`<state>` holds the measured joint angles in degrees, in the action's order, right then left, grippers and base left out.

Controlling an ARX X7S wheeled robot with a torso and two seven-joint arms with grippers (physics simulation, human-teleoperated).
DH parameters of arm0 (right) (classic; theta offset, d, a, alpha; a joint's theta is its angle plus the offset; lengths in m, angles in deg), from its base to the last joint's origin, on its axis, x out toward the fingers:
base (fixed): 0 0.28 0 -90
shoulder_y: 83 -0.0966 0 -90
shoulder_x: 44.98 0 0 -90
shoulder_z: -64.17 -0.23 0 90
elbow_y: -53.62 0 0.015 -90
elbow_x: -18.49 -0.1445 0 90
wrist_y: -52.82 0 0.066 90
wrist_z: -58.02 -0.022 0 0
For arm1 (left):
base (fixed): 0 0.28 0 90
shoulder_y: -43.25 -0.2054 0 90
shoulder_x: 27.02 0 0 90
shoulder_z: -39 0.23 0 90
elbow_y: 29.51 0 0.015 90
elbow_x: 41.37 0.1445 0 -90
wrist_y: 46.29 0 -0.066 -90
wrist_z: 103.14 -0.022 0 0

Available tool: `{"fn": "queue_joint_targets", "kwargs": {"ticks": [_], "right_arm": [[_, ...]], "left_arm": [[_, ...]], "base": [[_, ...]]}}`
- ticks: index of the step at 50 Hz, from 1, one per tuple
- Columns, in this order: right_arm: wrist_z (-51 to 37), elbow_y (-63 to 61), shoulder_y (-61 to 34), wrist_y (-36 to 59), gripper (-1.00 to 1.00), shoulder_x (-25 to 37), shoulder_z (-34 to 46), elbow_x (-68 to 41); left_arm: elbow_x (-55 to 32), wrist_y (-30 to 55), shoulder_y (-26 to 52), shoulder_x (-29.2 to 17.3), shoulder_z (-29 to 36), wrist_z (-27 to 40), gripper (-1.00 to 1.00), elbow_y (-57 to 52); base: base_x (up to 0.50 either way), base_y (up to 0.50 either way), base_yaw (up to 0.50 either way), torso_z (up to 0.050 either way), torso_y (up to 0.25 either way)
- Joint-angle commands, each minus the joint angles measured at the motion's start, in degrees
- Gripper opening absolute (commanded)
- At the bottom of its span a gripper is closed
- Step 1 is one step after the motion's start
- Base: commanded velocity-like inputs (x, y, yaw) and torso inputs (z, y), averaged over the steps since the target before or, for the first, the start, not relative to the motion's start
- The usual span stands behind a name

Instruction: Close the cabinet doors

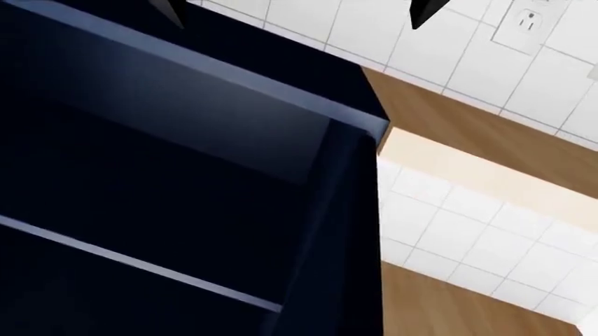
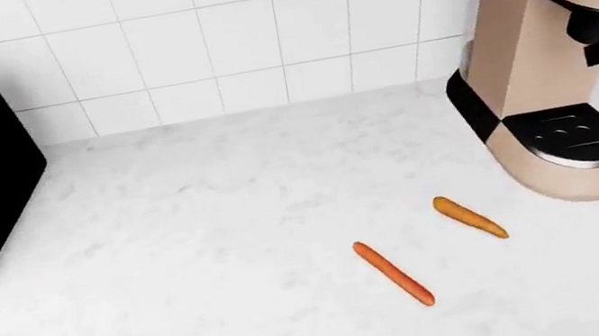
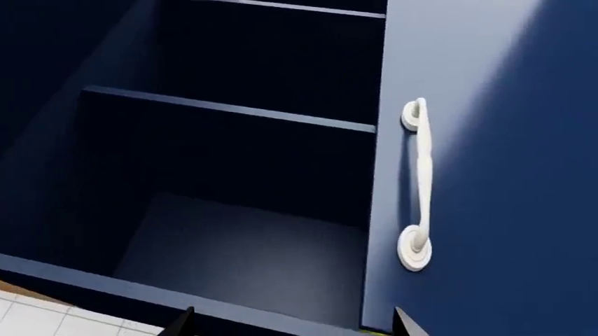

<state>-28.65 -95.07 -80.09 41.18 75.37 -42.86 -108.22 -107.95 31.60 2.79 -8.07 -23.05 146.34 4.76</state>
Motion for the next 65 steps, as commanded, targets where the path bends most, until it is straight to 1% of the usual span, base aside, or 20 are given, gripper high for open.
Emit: {"fn": "queue_joint_targets", "kwargs": {"ticks": [1,8,15,22,34,35,38,41,42,43,57,60,65], "right_arm": [[-0.2,0.2,1.8,-0.5,1.00,0.7,-0.1,1.1],[0.5,-0.2,2.0,-0.2,1.00,1.1,0.6,1.4],[0.1,0.3,3.1,-0.2,1.00,1.8,-0.5,2.7],[-0.1,0.6,2.8,-1.9,1.00,2.7,1.2,2.4],[1.2,0.3,2.8,-2.9,1.00,3.3,0.9,2.7],[1.3,-0.1,2.4,-2.1,1.00,3.6,1.5,3.0],[1.8,-0.1,3.7,-2.2,1.00,2.7,-1.1,3.3],[1.7,-0.2,3.6,-2.4,1.00,2.8,-1.7,3.0],[0.5,-0.4,1.5,-0.6,1.00,4.5,3.7,3.0],[0.7,-0.6,2.0,-1.3,1.00,3.5,2.3,2.9],[0.9,-0.2,3.1,-0.4,1.00,2.4,-0.3,2.7],[0.3,0.1,3.2,-0.1,1.00,3.1,1.3,3.2],[0.6,0.2,2.5,-0.9,1.00,3.3,2.0,2.6]], "left_arm": [[-0.1,0.1,-0.1,0.0,0.0,0.0,1.00,0.0],[0.0,0.1,-0.2,0.0,-0.1,-0.1,1.00,0.0],[-0.1,0.1,-0.3,0.0,-0.2,-0.1,1.00,0.0],[-0.1,0.3,-0.3,0.1,-0.2,-0.1,1.00,-0.1],[-0.3,0.4,-0.3,0.0,-0.3,0.0,1.00,0.0],[-0.4,0.3,-0.2,0.0,-0.4,0.0,1.00,0.0],[-0.4,0.4,-0.2,0.0,-0.4,0.0,1.00,-0.1],[-0.5,0.5,-0.2,0.0,-0.4,0.0,1.00,-0.1],[-0.4,0.5,-0.2,0.0,-0.4,-0.1,1.00,-0.1],[-0.4,0.5,-0.2,0.0,-0.4,-0.1,1.00,-0.1],[-0.7,0.2,-0.3,-0.3,-0.8,0.0,1.00,-0.1],[-0.8,0.2,-0.3,-0.3,-0.9,0.0,1.00,-0.1],[-0.8,0.1,-0.3,-0.3,-1.0,0.0,1.00,-0.2]], "base": [[0.00,0.00,0.00,0.000,0.000],[-0.09,0.03,0.00,0.000,0.000],[0.00,0.00,0.00,0.000,0.000],[-0.01,0.00,0.00,0.000,0.000],[-0.41,0.05,0.00,0.000,0.000],[0.00,0.00,0.00,0.000,0.000],[0.00,0.00,0.00,0.000,0.000],[0.00,0.00,0.00,0.000,0.000],[0.00,0.00,0.00,0.000,0.000],[0.00,0.00,0.00,0.000,0.000],[0.27,0.42,0.00,0.000,0.000],[0.00,0.00,0.00,0.000,0.000],[0.00,0.00,0.00,0.000,0.000]]}}
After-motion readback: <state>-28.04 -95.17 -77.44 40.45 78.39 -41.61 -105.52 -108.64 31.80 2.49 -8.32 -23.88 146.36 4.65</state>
